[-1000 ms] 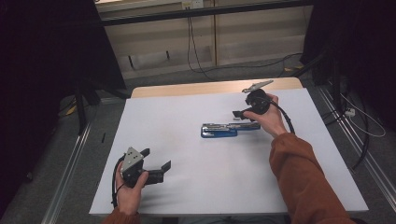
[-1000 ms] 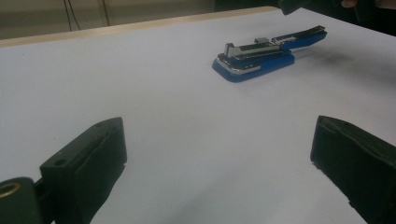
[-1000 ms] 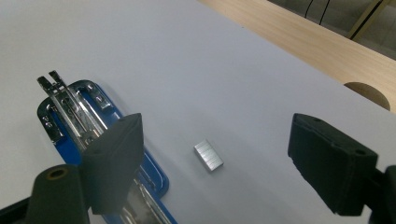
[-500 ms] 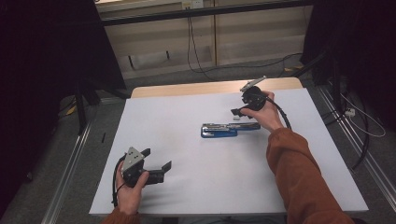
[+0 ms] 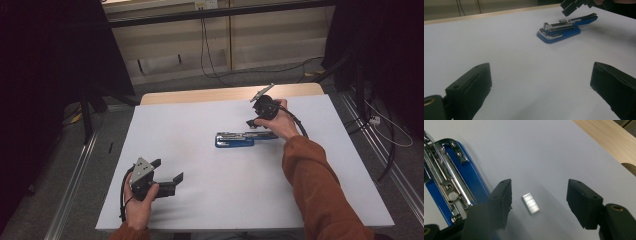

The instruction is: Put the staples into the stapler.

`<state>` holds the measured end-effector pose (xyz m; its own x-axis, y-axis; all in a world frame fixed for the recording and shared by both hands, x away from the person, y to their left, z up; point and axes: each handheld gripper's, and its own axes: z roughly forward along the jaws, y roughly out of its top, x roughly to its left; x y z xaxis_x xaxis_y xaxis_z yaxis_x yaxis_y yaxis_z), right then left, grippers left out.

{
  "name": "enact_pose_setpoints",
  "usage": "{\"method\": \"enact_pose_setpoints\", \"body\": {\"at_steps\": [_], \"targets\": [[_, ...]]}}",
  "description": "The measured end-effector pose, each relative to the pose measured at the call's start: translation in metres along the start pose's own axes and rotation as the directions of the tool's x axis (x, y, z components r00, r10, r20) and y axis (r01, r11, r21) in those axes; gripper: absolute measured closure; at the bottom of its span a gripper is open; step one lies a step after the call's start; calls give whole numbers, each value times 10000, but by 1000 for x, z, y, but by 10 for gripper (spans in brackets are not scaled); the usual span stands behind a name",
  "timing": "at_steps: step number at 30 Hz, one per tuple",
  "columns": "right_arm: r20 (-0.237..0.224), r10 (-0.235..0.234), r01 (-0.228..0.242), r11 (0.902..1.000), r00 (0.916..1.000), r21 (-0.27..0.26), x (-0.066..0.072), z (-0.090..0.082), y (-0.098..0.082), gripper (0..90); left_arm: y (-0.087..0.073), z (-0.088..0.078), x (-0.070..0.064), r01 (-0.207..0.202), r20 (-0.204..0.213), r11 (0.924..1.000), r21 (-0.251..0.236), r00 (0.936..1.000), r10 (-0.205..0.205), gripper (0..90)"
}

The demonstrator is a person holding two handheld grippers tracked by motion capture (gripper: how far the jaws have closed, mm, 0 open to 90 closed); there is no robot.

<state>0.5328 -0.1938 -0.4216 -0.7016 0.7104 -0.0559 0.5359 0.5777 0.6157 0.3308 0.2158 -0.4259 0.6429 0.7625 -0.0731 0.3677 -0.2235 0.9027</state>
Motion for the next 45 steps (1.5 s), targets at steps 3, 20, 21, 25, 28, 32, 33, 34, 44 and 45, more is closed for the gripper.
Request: {"method": "enact_pose_setpoints", "body": {"at_steps": [3,20,21,25,28,32,33,34,44,45], "targets": [[-114,-29,31,9999,9999,145,-2,2,0,429,0,0,0,-113,51,9999,61,9999,113,38],[-731,-240,317,9939,9970,1058,-6,15,-9,603,0,1,0,-72,74,10000,55,9999,72,37],[-764,-205,287,9939,9969,1068,-6,16,-10,611,0,1,0,-97,80,9999,76,9999,96,37],[-844,-267,358,9935,9961,1080,-5,17,-10,644,-1,1,0,-71,85,10000,68,9999,70,38],[-967,-247,353,9934,9950,1091,-5,17,-10,692,-1,1,0,-68,93,9999,97,9999,67,37],[-1138,-212,337,9935,9933,1091,-5,17,-10,743,-1,1,0,-82,90,9999,98,9999,81,38],[-1186,-228,356,9937,9927,1064,-5,18,-10,759,-1,2,0,-62,86,9999,112,9999,61,38],[-1222,-210,342,9937,9923,1069,-5,18,-10,767,-1,2,0,-47,102,9999,107,9999,46,38],[-1232,-94,232,9935,9923,1115,-4,17,-10,792,-1,2,0,-95,105,9999,108,9999,94,37],[-1223,-65,203,9936,9925,1115,-4,17,-10,792,-1,2,0,-93,114,9999,114,9999,92,38]]}}
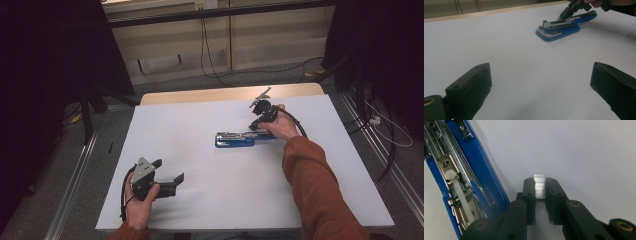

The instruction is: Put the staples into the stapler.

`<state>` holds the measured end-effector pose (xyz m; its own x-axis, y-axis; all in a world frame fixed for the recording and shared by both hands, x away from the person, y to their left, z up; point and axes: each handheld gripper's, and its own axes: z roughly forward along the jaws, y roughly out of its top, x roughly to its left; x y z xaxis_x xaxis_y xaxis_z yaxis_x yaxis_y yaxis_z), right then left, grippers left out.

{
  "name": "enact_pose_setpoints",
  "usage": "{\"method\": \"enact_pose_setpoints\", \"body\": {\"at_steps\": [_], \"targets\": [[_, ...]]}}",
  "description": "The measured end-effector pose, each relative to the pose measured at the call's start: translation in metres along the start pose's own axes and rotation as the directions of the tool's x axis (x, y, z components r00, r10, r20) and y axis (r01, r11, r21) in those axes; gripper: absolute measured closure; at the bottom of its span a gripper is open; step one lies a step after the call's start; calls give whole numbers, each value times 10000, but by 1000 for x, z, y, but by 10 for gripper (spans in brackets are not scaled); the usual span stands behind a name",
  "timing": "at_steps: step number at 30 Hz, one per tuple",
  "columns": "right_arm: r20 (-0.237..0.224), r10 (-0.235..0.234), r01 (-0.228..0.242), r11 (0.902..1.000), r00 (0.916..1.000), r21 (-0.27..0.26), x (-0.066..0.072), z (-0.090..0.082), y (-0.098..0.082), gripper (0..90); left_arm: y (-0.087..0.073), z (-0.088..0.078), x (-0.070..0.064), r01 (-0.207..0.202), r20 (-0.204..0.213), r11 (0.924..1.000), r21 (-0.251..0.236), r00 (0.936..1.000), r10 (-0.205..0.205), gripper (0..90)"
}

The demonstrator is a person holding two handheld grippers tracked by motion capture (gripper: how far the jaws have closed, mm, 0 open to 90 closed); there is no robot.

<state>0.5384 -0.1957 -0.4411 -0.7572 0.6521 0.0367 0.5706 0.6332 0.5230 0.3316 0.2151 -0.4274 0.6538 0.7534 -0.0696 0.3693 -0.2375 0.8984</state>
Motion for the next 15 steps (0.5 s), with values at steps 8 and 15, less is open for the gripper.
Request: {"method": "enact_pose_setpoints", "body": {"at_steps": [8,15], "targets": [[-9,88,-88,9998,10000,-168,0,-4,-1,793,0,0,0,29,-31,10000,14,10000,-29,37],[54,25,-22,9988,10000,-481,2,-8,-2,793,0,0,0,38,-35,10000,32,10000,-38,37]]}}
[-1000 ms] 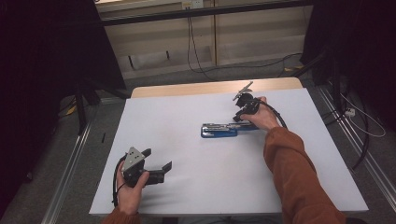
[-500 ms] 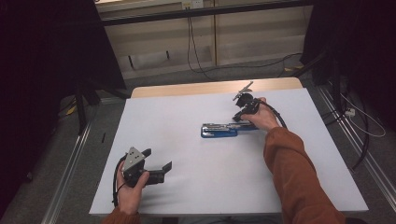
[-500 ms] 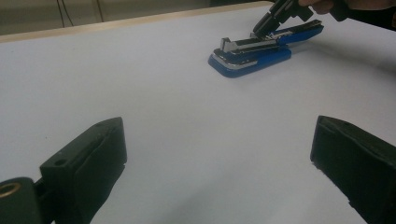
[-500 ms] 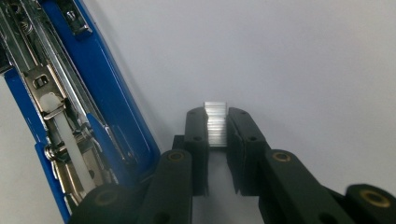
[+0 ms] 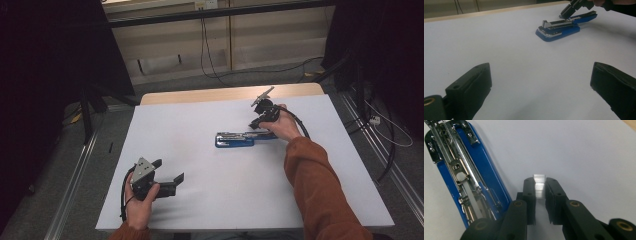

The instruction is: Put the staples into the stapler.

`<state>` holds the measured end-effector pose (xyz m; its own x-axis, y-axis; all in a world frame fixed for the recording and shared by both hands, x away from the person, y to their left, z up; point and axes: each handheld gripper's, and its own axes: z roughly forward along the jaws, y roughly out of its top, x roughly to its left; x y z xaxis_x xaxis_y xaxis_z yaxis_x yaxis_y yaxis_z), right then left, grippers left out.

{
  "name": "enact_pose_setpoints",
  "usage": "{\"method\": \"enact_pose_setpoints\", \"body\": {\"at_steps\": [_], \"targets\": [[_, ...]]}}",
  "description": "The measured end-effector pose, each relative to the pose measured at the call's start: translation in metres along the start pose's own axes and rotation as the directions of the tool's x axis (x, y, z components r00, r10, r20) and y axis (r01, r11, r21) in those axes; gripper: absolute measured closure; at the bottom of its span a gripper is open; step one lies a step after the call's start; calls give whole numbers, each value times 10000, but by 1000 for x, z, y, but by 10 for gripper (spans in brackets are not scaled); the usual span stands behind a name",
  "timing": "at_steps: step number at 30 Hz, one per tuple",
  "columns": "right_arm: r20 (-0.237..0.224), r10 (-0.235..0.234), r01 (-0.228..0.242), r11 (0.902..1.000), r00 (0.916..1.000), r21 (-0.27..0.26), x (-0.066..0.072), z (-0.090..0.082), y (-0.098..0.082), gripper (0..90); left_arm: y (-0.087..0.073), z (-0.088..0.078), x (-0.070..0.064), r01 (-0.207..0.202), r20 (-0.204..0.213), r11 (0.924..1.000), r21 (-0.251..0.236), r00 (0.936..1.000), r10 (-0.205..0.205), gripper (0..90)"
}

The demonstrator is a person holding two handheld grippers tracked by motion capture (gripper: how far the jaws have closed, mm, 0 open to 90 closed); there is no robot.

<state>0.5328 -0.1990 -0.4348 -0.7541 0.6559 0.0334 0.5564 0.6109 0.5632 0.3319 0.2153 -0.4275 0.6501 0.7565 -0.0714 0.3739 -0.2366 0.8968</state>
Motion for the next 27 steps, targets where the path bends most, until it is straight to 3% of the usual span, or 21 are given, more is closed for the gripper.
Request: {"method": "enact_pose_setpoints", "body": {"at_steps": [27], "targets": [[-39,-227,220,9909,9997,-1329,4,-28,5,793,0,3,1,114,31,9999,82,9999,-114,37]]}}
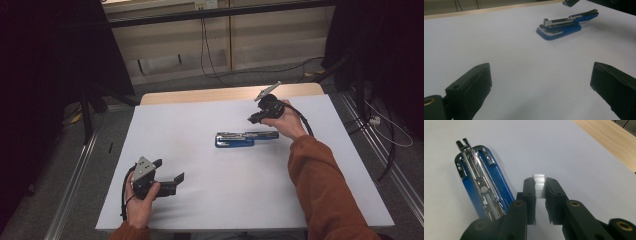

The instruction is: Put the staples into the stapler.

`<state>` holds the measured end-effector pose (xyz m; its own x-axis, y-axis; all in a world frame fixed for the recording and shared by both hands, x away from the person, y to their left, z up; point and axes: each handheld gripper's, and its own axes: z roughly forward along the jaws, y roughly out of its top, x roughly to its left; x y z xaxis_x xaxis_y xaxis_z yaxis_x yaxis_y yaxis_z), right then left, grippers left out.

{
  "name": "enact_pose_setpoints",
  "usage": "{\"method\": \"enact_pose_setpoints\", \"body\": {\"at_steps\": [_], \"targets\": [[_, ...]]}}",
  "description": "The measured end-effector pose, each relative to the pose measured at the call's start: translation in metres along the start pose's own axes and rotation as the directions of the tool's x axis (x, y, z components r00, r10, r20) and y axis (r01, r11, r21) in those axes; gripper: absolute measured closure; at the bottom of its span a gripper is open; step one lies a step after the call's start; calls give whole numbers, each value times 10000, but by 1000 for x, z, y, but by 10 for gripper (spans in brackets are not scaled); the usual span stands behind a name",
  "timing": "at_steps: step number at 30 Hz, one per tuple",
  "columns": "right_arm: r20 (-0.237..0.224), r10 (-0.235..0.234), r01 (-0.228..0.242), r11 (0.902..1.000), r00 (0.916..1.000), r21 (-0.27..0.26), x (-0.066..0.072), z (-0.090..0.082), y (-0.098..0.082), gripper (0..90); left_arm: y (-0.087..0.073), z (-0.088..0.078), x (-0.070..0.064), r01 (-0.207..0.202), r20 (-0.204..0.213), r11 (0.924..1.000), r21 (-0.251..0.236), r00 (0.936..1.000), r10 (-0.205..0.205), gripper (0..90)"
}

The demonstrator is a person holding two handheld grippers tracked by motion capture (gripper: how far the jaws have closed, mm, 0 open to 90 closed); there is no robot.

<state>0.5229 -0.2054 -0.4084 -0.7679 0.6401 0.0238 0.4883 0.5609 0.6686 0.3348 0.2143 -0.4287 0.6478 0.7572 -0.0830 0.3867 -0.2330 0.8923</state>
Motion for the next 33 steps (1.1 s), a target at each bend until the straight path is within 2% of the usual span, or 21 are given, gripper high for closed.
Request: {"method": "enact_pose_setpoints", "body": {"at_steps": [11,22,33], "targets": [[-240,-311,307,9994,9992,-151,10,-5,5,793,0,1,-1,-46,78,10000,61,10000,45,37],[-429,-633,605,9962,9971,-633,21,-12,11,793,0,1,0,2,114,10000,31,9999,-2,37],[-687,-994,946,9930,9927,-705,32,-12,12,793,0,0,0,5,85,10000,15,10000,-5,37]]}}
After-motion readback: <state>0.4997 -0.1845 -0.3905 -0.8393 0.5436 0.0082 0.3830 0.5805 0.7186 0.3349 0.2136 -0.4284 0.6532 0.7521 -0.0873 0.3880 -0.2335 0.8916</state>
